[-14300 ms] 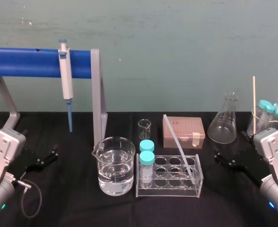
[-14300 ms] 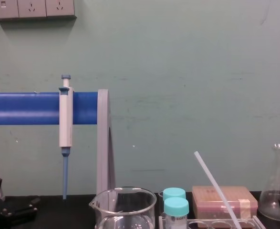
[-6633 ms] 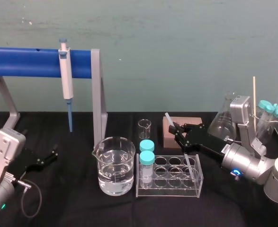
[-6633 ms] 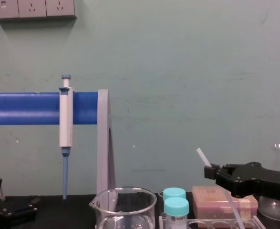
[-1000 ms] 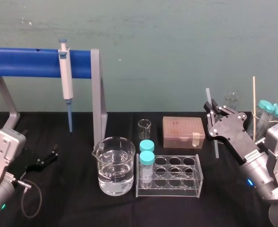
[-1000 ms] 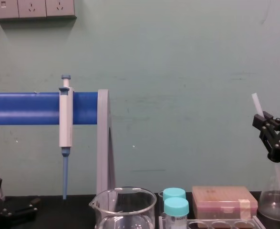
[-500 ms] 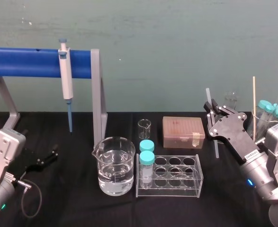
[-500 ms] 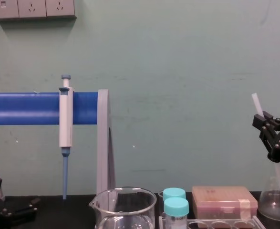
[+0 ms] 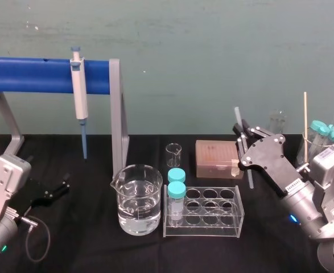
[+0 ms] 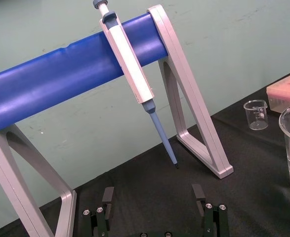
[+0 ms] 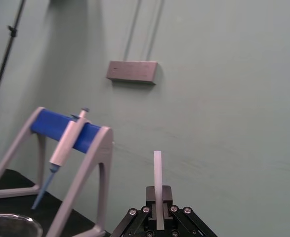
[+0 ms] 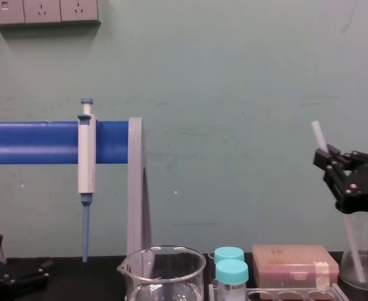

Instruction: Pick up the stirring rod with one hand, then place it down.

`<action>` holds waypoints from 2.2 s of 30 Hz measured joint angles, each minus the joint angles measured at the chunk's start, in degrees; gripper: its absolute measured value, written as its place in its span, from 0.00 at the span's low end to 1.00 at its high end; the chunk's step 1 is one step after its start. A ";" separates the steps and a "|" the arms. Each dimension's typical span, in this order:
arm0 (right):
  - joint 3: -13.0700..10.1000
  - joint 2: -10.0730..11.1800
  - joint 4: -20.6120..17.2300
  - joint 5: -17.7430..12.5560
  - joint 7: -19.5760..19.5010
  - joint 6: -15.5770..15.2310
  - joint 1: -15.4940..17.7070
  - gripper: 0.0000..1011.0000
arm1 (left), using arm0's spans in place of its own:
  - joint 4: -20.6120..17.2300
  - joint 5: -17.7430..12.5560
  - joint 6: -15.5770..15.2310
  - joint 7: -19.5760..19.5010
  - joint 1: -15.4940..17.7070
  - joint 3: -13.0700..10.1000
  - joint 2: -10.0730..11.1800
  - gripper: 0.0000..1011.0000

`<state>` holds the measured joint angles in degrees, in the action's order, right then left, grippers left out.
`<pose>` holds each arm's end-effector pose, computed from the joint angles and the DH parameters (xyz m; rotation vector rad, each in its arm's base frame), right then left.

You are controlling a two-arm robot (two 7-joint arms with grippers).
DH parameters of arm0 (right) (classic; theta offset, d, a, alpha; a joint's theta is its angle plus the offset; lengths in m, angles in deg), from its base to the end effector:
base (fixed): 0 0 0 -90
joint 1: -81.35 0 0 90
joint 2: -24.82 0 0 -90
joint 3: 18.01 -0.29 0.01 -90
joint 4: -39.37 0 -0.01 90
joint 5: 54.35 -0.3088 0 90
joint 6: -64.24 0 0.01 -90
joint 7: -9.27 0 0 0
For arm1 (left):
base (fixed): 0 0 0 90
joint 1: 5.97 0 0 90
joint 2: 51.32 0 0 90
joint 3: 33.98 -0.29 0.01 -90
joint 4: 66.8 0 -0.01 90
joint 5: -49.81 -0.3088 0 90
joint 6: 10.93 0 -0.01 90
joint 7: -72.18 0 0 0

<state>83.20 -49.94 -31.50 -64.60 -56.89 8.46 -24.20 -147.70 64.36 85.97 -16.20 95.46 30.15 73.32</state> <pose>0.3985 -0.0478 -0.3039 0.1978 -0.4924 -0.9949 0.3581 0.0826 -0.3023 0.3045 -0.2848 1.2479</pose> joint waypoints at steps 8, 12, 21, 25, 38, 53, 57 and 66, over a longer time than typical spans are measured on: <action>0.97 -0.61 0.89 -0.88 3.25 0.79 -0.93 0.07 | 0.00 0.00 0.00 0.00 0.00 0.00 0.00 0.99; 1.38 -0.70 1.29 -1.14 4.10 1.10 -1.25 0.07 | 0.00 0.00 0.00 0.00 0.00 0.00 0.00 0.99; 2.54 -0.94 3.04 -2.26 6.20 1.89 -2.38 0.07 | 0.00 0.00 0.00 0.00 0.00 0.00 0.00 0.99; 3.05 -1.12 4.15 -2.86 7.14 2.19 -3.00 0.07 | 0.00 0.00 0.00 0.00 0.00 0.00 0.00 0.99; 4.37 -1.81 7.96 -5.18 9.72 2.66 -4.88 0.07 | 0.00 0.00 0.00 0.00 0.00 0.00 0.00 0.99; 4.68 -2.43 12.62 -8.83 12.20 1.02 -6.47 0.07 | 0.00 0.00 0.00 0.00 0.00 0.00 0.00 0.99; 4.65 -2.57 13.73 -9.83 12.87 0.28 -6.85 0.07 | 0.00 0.00 0.00 0.00 0.00 0.00 0.00 0.99; 4.67 -2.81 15.74 -10.91 13.62 -0.83 -7.59 0.07 | 0.00 0.00 0.00 0.00 0.00 0.00 0.00 0.99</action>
<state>87.87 -52.75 -15.76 -75.51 -43.26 7.63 -31.80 -147.70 64.36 85.97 -16.20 95.47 30.16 73.32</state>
